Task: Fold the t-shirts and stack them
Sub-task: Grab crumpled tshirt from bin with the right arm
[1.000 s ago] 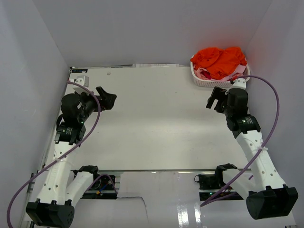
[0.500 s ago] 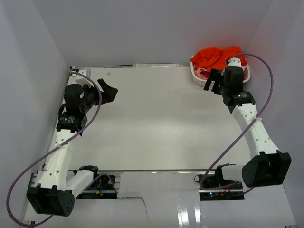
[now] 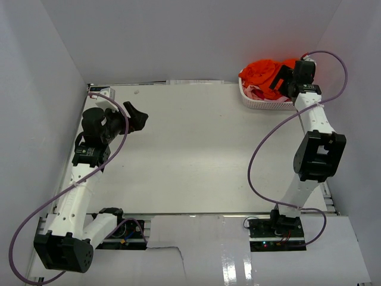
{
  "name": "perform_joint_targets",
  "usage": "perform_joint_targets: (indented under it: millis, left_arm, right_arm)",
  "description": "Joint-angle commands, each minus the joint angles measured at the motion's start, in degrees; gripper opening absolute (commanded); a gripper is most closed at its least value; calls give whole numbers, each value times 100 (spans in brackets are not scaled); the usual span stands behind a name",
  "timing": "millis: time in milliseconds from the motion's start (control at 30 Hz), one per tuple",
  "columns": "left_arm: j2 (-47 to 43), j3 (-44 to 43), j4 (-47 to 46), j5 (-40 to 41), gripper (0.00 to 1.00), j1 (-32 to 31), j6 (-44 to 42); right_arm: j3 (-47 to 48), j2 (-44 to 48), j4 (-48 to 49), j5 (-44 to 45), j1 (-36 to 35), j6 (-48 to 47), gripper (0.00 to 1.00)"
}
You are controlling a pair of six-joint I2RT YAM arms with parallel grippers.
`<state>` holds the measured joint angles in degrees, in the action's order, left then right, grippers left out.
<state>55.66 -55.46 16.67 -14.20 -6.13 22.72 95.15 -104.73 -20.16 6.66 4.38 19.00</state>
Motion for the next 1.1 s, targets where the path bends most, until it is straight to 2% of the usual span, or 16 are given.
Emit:
perform_joint_targets:
  millis: [0,133,267,400,733,1067]
  left_arm:
    - [-178,62,-102,-66,98,7,-66]
    - [-169,97,-93,-92,98,7,-84]
    - [-161,114,-93,-118,98,7,-92]
    - [-143,123,-85,-136,98,7,-92]
    - [-134,97,-67,-110,98,7,-92]
    - [-108,106,-5,-31,98,7,-92]
  right_arm:
    - [600,-309,-5,-68,28,183,95]
    - [1494,-855,-268,-120,98,191,95]
    - [1998,-1339,-559,-42,115,183,93]
    - [2077,-1471,-515,-24,159,165,89]
    - [1734,-1296,-489,143,309,288,88]
    - [2200,-1893,-550,-287,520,437,82]
